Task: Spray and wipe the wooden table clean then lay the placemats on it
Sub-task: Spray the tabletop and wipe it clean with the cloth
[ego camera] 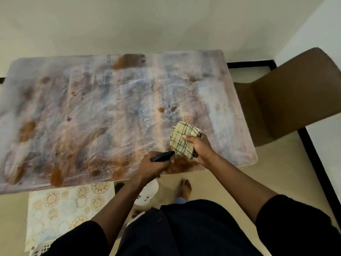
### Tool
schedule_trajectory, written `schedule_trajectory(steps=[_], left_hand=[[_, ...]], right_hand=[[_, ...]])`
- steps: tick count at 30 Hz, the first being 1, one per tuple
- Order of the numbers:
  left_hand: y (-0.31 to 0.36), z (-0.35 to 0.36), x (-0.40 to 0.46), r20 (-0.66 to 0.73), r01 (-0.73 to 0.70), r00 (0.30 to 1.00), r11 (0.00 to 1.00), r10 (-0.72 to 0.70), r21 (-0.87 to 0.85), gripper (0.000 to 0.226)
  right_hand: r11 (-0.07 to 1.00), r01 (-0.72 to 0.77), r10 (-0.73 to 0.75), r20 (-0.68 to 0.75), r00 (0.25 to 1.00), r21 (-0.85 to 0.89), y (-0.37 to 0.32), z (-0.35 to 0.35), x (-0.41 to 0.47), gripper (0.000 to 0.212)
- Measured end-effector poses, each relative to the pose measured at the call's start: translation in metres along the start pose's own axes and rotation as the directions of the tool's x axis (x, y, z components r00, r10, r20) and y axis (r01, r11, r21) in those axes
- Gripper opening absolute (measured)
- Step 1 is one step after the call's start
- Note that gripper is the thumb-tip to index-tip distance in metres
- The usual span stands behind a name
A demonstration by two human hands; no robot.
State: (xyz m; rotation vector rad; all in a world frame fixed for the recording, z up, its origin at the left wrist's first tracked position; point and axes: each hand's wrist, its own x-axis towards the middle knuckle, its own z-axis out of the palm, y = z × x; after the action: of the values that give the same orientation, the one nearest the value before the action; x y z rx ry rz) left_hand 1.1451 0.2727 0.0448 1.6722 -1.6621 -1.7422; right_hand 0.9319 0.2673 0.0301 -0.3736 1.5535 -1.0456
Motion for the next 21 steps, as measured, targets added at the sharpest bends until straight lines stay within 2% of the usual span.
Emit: schedule_trajectory(steps=[3,6,9,13,18,21], left_hand=[[0.012,0.023,0.019,0.022,0.004,1.0,1.0,-0.004,-0.024,0.019],[0.02,0.038,0.036,0.145,0.031,0.989,0.997,-0.02,-0.071,0.039],[0.023,0.05,0.051,0.251,0.135,0.963,0.981,-0.097,-0.137,0.046],[0.033,0.067,0.065,0.302,0.191,0.942,0.972,-0.144,-0.133,0.041],[0.043,0.084,0.078,0.345,0.179,0.925,0.983,-0.159,-0.028,0.031],[0.05,0.093,0.081,0.371,0.166,0.918,0.986,-0.142,-0.033,0.027]], right_hand=[[0.999,-0.012,0.017,-0.099,0.995,0.048,-0.002,-0.04,0.008,0.017],[0.994,-0.01,0.035,-0.219,0.975,0.113,0.002,-0.076,0.014,0.015],[0.985,-0.017,0.078,-0.349,0.934,0.173,0.008,-0.108,0.014,0.015],[0.966,-0.001,0.136,-0.506,0.852,0.258,0.014,-0.139,0.011,0.034],[0.945,0.085,0.137,-0.614,0.777,0.317,0.017,-0.162,-0.004,0.025],[0.939,0.135,0.121,-0.672,0.731,0.317,0.026,-0.173,-0.011,0.03]])
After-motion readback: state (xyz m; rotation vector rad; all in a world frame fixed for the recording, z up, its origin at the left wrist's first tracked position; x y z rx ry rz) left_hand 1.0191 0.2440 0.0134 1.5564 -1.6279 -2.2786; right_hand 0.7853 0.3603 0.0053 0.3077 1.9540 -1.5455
